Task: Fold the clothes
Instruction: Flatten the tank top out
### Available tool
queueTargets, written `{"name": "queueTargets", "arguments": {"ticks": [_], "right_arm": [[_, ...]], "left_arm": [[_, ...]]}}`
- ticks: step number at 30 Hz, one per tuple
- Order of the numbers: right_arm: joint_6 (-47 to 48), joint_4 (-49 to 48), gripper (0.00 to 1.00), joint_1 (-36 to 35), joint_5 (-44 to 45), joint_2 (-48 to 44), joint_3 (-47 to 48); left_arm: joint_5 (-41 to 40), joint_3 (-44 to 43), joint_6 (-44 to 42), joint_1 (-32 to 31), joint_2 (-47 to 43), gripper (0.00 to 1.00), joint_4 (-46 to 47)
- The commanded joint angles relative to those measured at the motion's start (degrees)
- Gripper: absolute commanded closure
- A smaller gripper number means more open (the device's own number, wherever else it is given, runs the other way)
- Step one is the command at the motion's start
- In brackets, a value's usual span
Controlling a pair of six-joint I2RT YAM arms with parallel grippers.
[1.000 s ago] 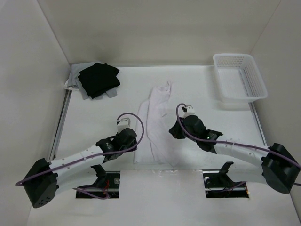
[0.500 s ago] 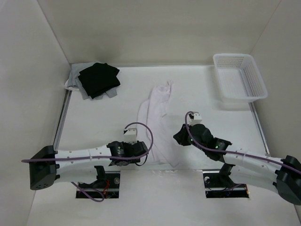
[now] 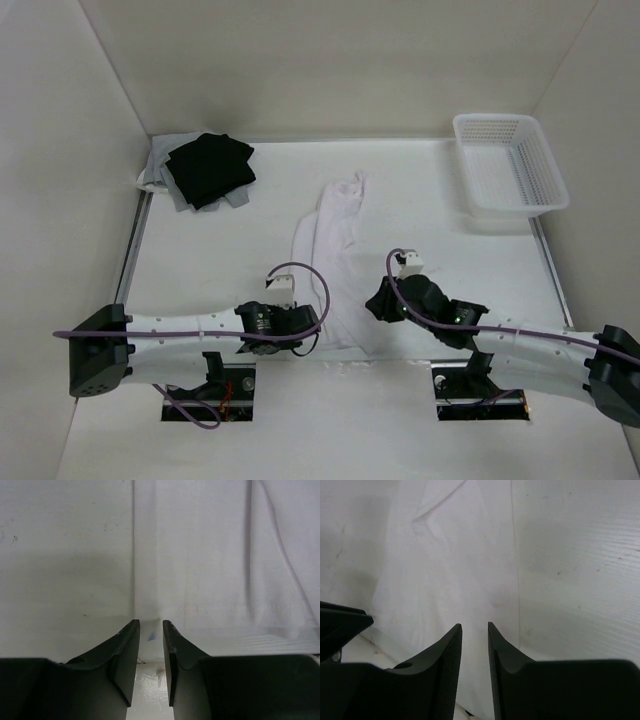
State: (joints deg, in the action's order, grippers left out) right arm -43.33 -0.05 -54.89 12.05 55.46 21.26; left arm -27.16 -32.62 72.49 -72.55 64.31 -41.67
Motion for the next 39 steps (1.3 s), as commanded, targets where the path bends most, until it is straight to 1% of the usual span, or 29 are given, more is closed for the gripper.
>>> {"name": "queueTargets", "arguments": {"ticks": [1,2,4,5,6,7,10,11,14,16,18,20,21,23,26,29,34,39], "right_arm": [[-0.97,3.13,0.67,-3.68,2.27,-0.27,2.47],[-1.23,5.48,0.66,-5.25,2.97,-0.70,3.26],[-1.40,8.47,0.67,-7.01,3.59,-1.23,4.31],[-1.75,11.97,0.75,-9.29,3.85,-2.02,5.63],[-1.84,12.62,0.76,-9.74,3.94,-2.11,5.81],[-2.11,14.45,0.81,-11.58,3.94,-2.55,6.51],[-2.28,18.59,0.84,-16.33,3.59,-1.94,8.18],[-2.46,20.60,0.85,-18.69,3.59,0.06,9.32],[-1.85,20.97,0.83,-19.77,3.33,4.20,10.64],[-0.71,21.76,0.75,-20.20,3.68,8.68,12.92],[-0.61,22.38,0.72,-21.25,3.77,10.36,14.16],[-0.44,22.55,0.71,-21.87,3.42,11.33,14.78],[-0.35,22.64,0.70,-22.40,3.15,12.38,15.13],[-0.35,22.99,0.70,-22.40,2.80,13.44,15.30],[-0.26,23.61,0.67,-22.58,2.89,14.85,15.57],[-0.35,24.40,0.64,-22.67,3.94,16.51,15.66],[-1.05,25.72,0.65,-22.93,5.87,17.57,15.66],[-2.02,25.72,0.66,-22.93,6.58,20.47,15.40]], "left_arm": [[-0.62,0.36,0.02,0.88,-1.47,0.81,2.65],[-0.27,0.80,-0.94,2.01,-1.91,0.89,3.34],[-0.18,1.50,-1.65,2.64,-2.96,0.95,3.79],[-0.18,2.73,-1.74,3.77,-5.32,0.98,4.14],[-0.35,3.09,-1.74,4.13,-6.21,0.98,4.23],[-0.44,3.87,-1.74,4.92,-7.96,0.99,4.32],[0.17,6.42,-2.17,7.90,-13.06,0.99,4.93],[1.31,7.65,-2.70,9.74,-14.99,0.99,5.11],[2.72,8.80,-3.84,11.60,-16.41,0.99,5.81],[3.34,9.24,-4.20,11.96,-17.55,0.99,6.51],[3.34,8.81,-4.37,11.08,-17.82,0.97,6.78],[3.34,7.75,-4.90,9.41,-16.86,0.92,7.22],[2.82,6.70,-4.99,7.32,-15.63,0.87,7.65],[1.24,5.47,-4.99,4.50,-13.35,0.81,8.36],[-2.27,3.45,-4.90,1.16,-9.58,0.77,7.75],[-4.21,1.95,-4.38,-0.78,-7.02,0.73,6.43],[-5.45,1.24,-3.93,-1.75,-5.61,0.71,5.37],[-5.01,1.68,-3.67,-1.76,-4.37,0.72,5.90]]}}
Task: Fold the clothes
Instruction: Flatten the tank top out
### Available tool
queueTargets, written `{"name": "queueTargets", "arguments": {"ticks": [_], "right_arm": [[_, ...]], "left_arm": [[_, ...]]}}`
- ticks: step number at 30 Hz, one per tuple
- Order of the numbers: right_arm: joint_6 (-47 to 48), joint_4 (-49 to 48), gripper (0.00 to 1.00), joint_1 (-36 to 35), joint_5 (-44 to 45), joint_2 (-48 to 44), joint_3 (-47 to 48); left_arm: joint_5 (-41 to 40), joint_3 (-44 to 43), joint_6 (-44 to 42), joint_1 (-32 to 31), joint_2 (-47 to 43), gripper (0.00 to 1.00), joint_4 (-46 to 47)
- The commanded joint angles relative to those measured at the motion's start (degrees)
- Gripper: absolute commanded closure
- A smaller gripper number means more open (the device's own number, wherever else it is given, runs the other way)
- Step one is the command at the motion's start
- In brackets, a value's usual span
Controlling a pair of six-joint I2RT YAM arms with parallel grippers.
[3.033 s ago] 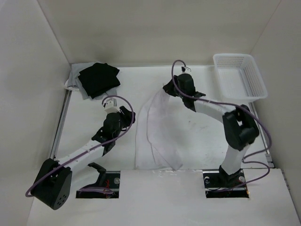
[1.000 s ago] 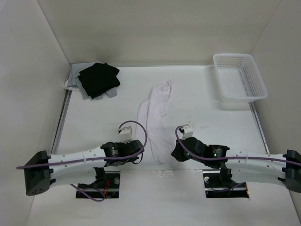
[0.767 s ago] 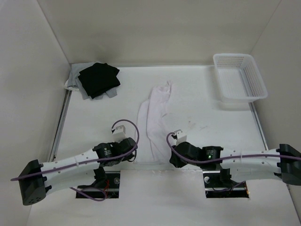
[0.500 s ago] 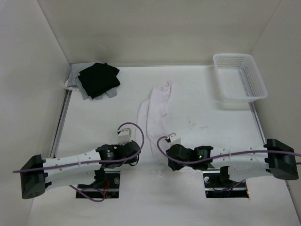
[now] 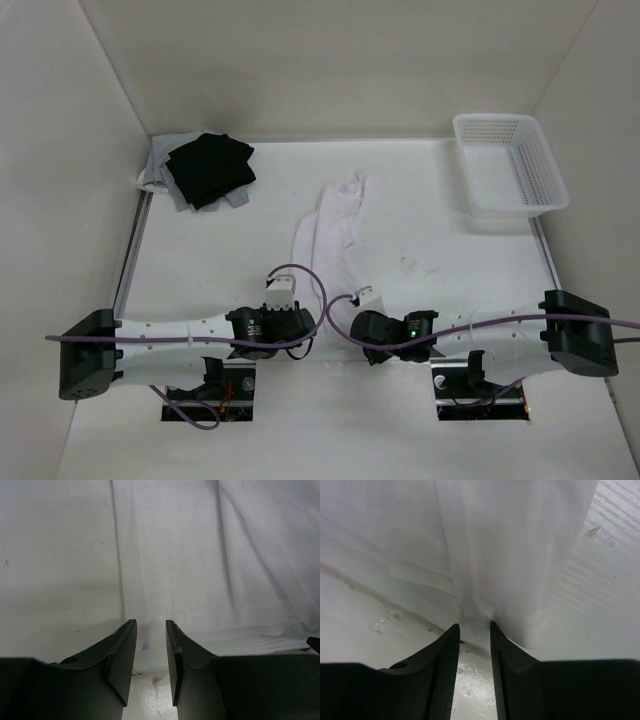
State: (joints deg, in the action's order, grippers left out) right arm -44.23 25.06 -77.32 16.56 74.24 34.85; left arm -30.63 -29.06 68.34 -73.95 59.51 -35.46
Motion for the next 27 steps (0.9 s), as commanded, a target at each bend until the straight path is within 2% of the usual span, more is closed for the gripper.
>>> {"name": "queueTargets", "arguments": {"ticks": [1,6,9,14,20,27], "right_arm": [[-1.12,0.26,0.68,-0.51,2.08,2.22,1.80],[-1.65,-0.89,0.87,-0.51,3.04,1.62,1.80],[-2.35,-0.19,0.93,-0.51,4.45,-2.24,1.54],[-3.76,-0.09,0.96,-0.25,5.42,-13.13,-0.65],[-3.85,-2.99,0.96,4.32,3.57,-26.84,-5.58],[-3.58,-5.37,0.96,9.07,2.43,-31.61,-8.74]], "left_arm": [[-1.54,-1.79,0.48,-0.36,0.52,0.72,-0.31],[-1.54,-1.35,0.83,-0.09,-0.18,0.72,-0.40],[-1.62,-1.26,1.18,-0.27,-0.97,0.71,-0.57],[-2.24,-1.26,1.27,-0.62,-3.07,0.66,-0.40],[-3.29,-1.18,1.71,-2.29,-2.65,0.69,-0.31],[-4.26,-1.79,2.59,-4.04,2.71,0.74,-1.62]]}}
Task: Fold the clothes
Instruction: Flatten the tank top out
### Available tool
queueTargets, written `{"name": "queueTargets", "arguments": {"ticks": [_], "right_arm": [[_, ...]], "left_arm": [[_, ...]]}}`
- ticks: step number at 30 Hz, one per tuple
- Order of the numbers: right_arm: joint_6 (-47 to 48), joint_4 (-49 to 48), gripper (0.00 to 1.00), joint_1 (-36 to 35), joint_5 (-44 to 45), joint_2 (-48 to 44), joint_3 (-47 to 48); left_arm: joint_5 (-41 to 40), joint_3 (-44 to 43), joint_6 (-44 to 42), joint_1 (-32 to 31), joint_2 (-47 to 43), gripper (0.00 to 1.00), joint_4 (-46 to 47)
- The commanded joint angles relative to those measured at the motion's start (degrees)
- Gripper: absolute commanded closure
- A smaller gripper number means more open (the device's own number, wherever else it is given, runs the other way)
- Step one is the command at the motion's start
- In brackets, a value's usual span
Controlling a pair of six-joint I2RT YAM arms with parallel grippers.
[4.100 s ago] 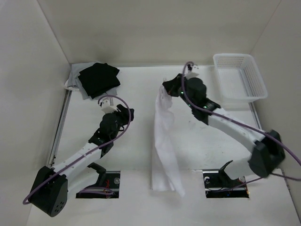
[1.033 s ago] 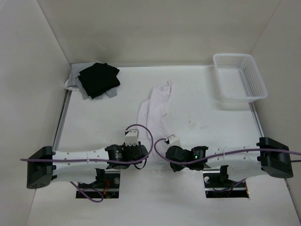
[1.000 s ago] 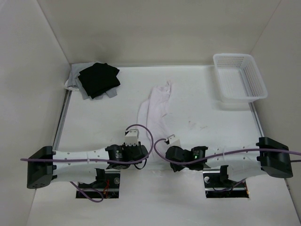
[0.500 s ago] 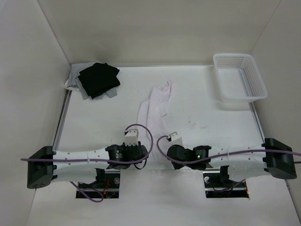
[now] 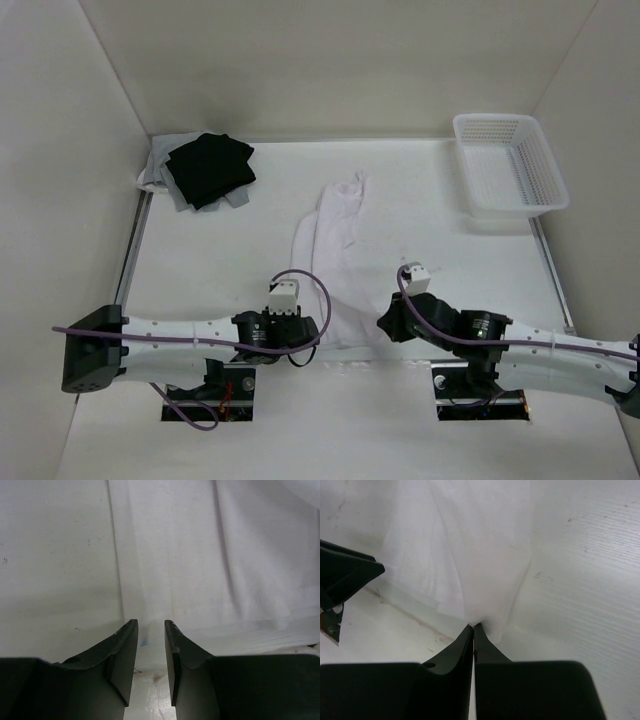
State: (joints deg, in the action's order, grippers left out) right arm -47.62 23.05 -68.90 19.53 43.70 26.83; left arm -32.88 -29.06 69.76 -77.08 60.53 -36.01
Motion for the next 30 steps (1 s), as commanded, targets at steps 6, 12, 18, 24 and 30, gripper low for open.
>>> {"name": "queueTargets", "arguments": {"ticks": [6,12,18,24,30], "right_arm": [[-0.37,-4.15,0.96,1.62,-0.81,-2.22,-1.87],[-0.37,-4.59,0.96,2.15,-0.81,-2.48,-2.04],[-0.37,-4.77,0.96,3.12,-0.46,-4.23,-2.39],[0.77,-4.42,0.95,5.14,-0.89,-7.31,-2.22],[0.95,-4.68,0.95,5.49,-1.86,-6.61,-2.39]], "left_arm": [[-2.36,-2.23,1.79,-1.89,6.17,0.75,-0.91],[-2.01,-1.27,2.31,-1.19,4.95,0.87,-1.08],[-2.71,-1.00,3.19,-0.22,1.26,0.97,-2.83],[-3.15,-2.50,1.35,1.97,-6.73,0.93,-5.04],[-0.08,1.02,1.70,3.65,-8.59,0.89,-3.64]]}}
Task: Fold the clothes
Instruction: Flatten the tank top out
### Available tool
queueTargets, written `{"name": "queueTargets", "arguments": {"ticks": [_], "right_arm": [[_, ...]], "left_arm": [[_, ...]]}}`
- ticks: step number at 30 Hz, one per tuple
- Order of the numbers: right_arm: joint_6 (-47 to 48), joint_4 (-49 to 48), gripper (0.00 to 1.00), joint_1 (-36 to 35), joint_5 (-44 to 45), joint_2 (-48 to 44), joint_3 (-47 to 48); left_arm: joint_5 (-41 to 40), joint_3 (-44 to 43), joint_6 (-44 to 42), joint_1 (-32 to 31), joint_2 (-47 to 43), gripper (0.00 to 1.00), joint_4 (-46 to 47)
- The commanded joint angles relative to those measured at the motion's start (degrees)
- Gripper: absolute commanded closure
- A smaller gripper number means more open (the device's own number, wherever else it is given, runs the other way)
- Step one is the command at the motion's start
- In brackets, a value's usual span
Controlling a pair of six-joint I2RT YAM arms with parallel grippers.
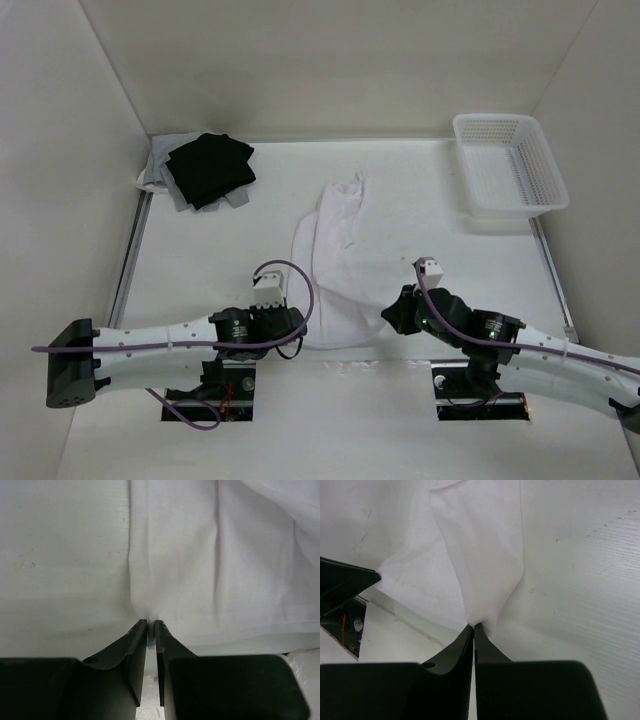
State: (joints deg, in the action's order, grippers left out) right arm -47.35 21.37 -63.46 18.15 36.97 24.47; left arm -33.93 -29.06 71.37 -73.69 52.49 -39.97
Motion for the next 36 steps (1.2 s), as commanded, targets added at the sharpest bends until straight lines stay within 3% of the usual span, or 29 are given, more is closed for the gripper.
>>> {"name": "queueTargets", "arguments": {"ticks": [1,25,36], "right_arm": [[0.60,-3.08,0.95,0.05,-0.49,0.21,-0.04],[0.24,-3.61,0.94,0.05,-0.57,1.44,-0.21],[0.07,-3.87,0.94,0.05,-0.57,0.74,-0.48]], "left_arm": [[1.50,1.46,0.17,0.26,-0.29,0.87,1.02],[5.02,4.89,-0.80,0.52,3.41,0.83,4.72],[4.67,4.98,-0.10,0.79,1.83,0.95,4.11]]}}
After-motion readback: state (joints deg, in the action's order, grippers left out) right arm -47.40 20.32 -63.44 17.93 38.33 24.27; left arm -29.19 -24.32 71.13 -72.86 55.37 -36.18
